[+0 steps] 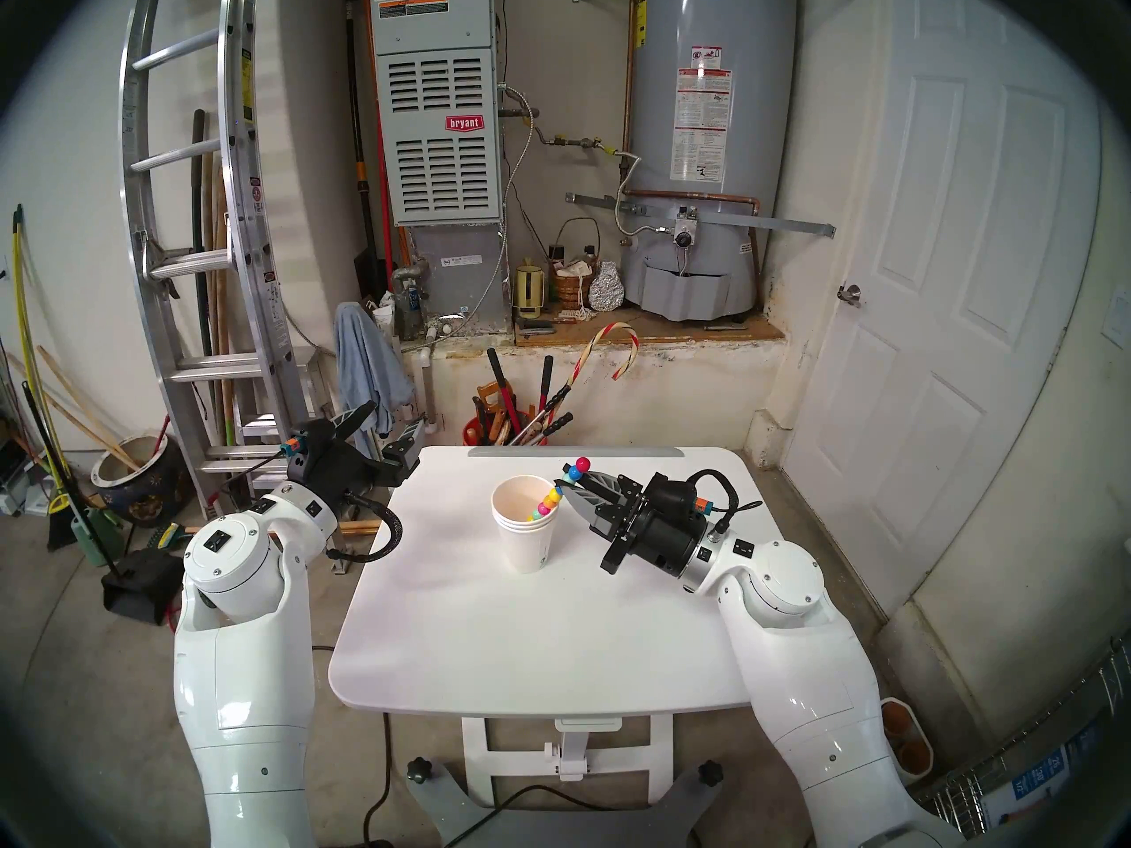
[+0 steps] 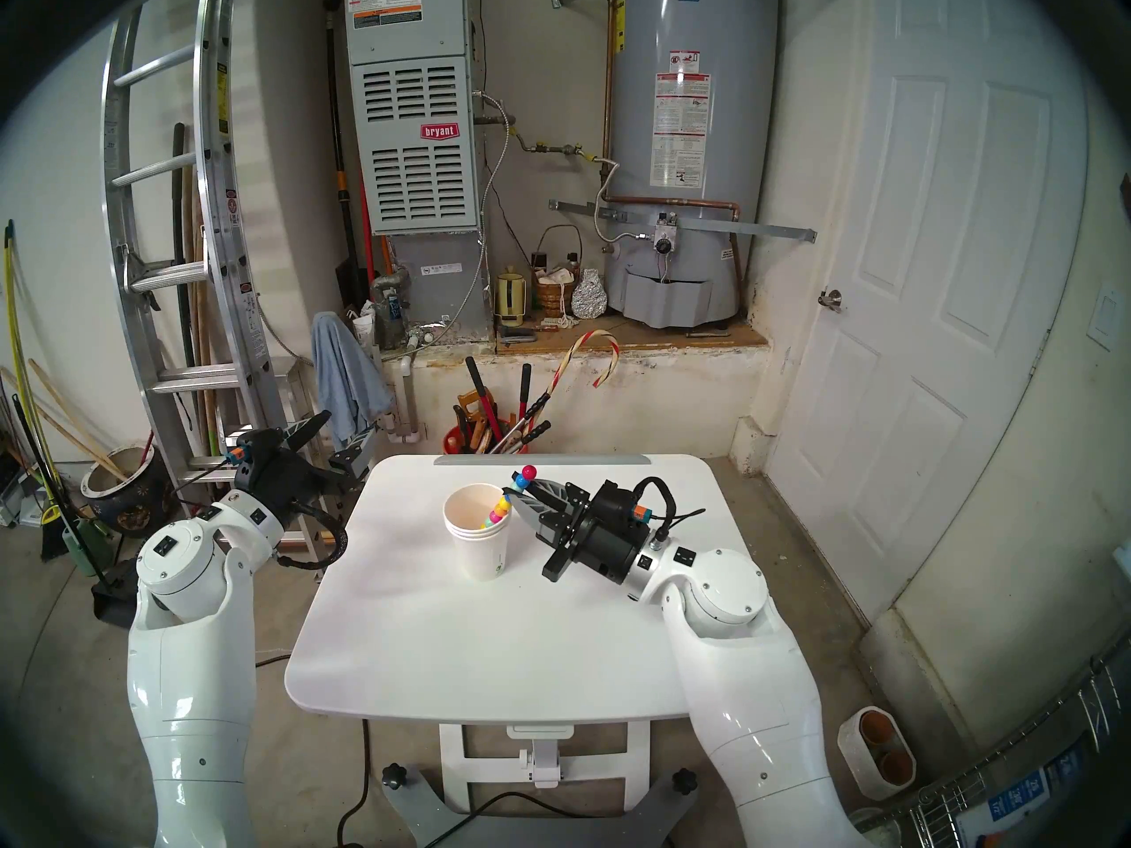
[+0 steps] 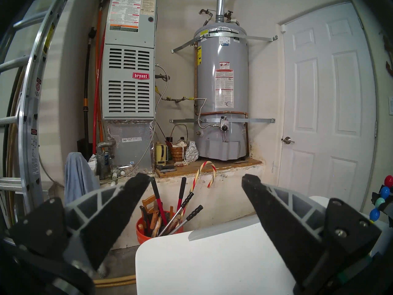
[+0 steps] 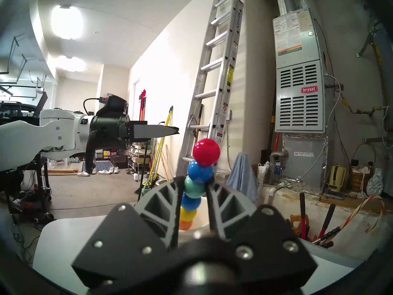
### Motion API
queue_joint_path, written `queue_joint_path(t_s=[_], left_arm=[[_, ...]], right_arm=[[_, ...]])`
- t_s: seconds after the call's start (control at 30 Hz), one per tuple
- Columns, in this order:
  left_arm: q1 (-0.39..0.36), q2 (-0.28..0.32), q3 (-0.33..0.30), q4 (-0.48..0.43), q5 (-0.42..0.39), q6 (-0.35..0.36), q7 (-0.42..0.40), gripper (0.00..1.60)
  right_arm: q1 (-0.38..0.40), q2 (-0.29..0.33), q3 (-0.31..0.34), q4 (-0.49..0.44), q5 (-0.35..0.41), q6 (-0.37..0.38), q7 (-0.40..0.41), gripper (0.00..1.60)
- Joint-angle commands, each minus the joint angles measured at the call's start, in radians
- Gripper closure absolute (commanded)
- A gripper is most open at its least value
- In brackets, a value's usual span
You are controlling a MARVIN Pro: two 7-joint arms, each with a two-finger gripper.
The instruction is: Switch the marker to another color
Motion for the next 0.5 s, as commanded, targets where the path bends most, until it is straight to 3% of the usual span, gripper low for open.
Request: queue_joint_path(t_s=[0.0, 0.07, 0.47], left_arm=[[-0.002, 0.002, -0.004, -0.027, -0.001, -0.006, 0.001, 0.00], [-0.002, 0.002, -0.006, -0.027, -0.002, -0.006, 0.001, 0.00], [0.007, 0.004, -0.016, -0.031, -0.003, -0.005, -0.003, 0.00]], right_arm=[[0.027, -0.024, -0.006, -0.007, 0.013, -0.005, -0.003, 1.34], [0.034, -0.028, -0.010, 0.000, 0.009, -0.008, -0.004, 1.60], [0.104, -0.044, -0.014, 0.031, 0.010, -0.031, -0.012, 1.60]])
